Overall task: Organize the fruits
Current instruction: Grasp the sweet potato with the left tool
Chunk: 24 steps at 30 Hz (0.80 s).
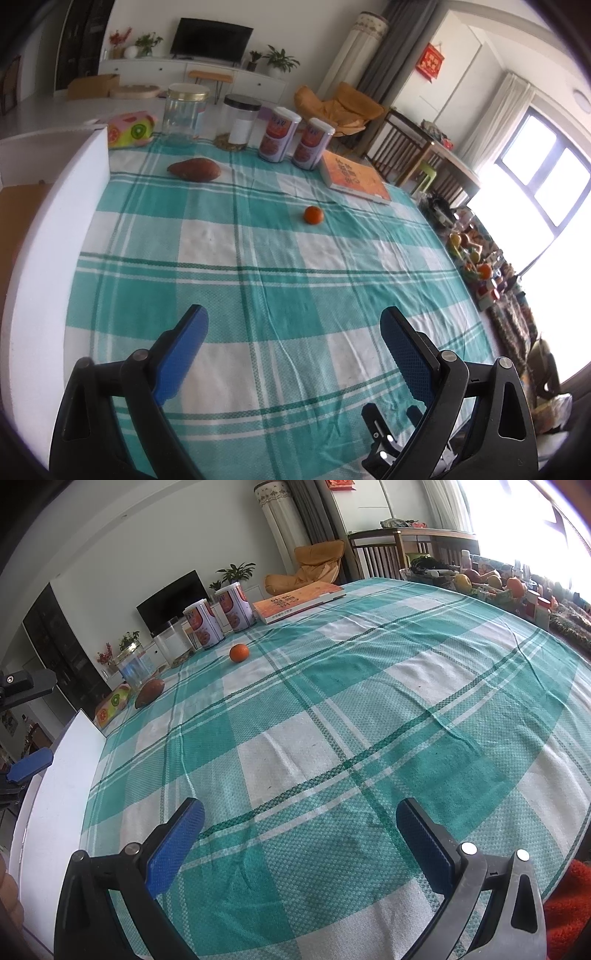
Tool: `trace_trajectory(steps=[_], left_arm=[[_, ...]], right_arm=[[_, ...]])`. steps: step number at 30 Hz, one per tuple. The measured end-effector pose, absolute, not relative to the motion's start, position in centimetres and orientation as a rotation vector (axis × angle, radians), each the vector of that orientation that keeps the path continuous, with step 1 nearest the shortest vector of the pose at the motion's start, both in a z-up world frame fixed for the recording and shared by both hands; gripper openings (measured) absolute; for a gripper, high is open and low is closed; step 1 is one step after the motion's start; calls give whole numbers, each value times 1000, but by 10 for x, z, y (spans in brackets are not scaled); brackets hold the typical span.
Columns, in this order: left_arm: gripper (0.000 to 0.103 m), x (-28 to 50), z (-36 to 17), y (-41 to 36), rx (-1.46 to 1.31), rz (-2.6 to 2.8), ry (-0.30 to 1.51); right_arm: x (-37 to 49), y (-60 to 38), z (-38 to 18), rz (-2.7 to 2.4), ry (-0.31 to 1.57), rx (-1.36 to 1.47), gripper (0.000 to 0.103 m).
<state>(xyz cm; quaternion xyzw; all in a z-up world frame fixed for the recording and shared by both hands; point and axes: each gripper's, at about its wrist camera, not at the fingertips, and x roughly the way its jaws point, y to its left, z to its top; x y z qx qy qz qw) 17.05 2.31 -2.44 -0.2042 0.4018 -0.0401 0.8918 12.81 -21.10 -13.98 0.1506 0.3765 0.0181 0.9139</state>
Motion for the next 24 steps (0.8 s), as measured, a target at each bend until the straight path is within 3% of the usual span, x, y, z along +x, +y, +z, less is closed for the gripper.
trace_trajectory(steps=[7, 11, 16, 21, 24], left_arm=[[95, 235, 12, 102, -648, -2, 793], [95, 278, -3, 146, -624, 126, 810], [95, 353, -60, 148, -376, 86, 983], [95, 404, -107, 108, 209, -11, 1075], [95, 425, -124, 111, 287, -30, 1083]], right_arm=[[129, -212, -143, 56, 787, 331, 103], [133, -210, -148, 73, 812, 344, 103], [138, -212, -155, 92, 849, 369, 103], [140, -209, -156, 89, 853, 356, 103], [141, -208, -156, 89, 852, 359, 103]])
